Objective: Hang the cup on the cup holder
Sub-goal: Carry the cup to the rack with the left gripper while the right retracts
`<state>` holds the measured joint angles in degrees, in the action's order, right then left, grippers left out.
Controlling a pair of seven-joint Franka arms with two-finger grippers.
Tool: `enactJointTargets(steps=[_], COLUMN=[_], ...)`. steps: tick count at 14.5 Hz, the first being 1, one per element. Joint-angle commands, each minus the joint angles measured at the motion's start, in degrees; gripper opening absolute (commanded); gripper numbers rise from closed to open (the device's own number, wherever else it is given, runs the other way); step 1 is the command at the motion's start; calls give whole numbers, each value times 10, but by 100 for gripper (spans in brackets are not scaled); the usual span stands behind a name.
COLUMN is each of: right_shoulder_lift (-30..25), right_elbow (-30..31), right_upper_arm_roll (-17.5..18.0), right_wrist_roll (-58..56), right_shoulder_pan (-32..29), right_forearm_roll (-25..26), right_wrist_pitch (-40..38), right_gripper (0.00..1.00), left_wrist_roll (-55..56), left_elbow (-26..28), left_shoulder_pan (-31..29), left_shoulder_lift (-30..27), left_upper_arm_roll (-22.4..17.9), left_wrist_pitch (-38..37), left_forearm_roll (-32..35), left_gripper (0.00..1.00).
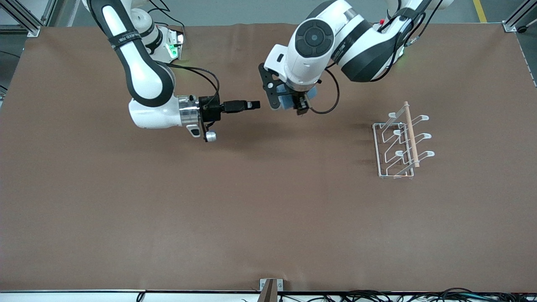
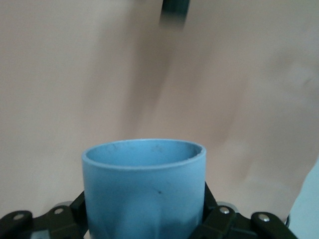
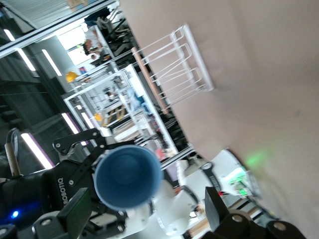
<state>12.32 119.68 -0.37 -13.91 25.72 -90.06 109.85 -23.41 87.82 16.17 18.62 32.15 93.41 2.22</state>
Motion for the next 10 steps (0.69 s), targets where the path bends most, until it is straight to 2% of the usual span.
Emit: enactJointTargets(steps=[1, 3, 4, 5, 6, 8, 10], right_shoulder_lift=[-13, -19, -27, -31, -39, -52, -52], right_elbow=[-14, -27, -36, -44, -60, -89, -113], right_upper_arm_roll=[-3, -5, -12, -20, -25, -27, -26], right_wrist_roll=[16, 39, 60, 83, 98, 141, 166], right_shoulder_pan=[-60, -92, -105, -119, -132, -156, -182], right_forearm_roll=[114, 221, 274, 351, 451, 564, 693], right_wrist_pitch=[-4, -2, 0, 4, 5, 4, 7], right_gripper=[100, 100, 100, 100, 100, 100, 100], left_wrist_roll=[16, 14, 16, 14, 14, 0, -37], left_elbow=[1, 5, 9, 18, 26, 35, 39], left_shoulder_pan=[-1, 8, 15, 38, 53, 51, 39], left_shoulder_lift=[-17, -11, -9, -6, 3, 17, 19], left_upper_arm_roll=[2, 5, 5, 5, 5, 5, 0], left_wrist_pitch=[-61, -100, -119, -144, -166, -215, -221], left_forearm_roll=[80, 154, 195, 248, 298, 347, 366], left_gripper=[31, 19, 17, 10, 4, 1, 1])
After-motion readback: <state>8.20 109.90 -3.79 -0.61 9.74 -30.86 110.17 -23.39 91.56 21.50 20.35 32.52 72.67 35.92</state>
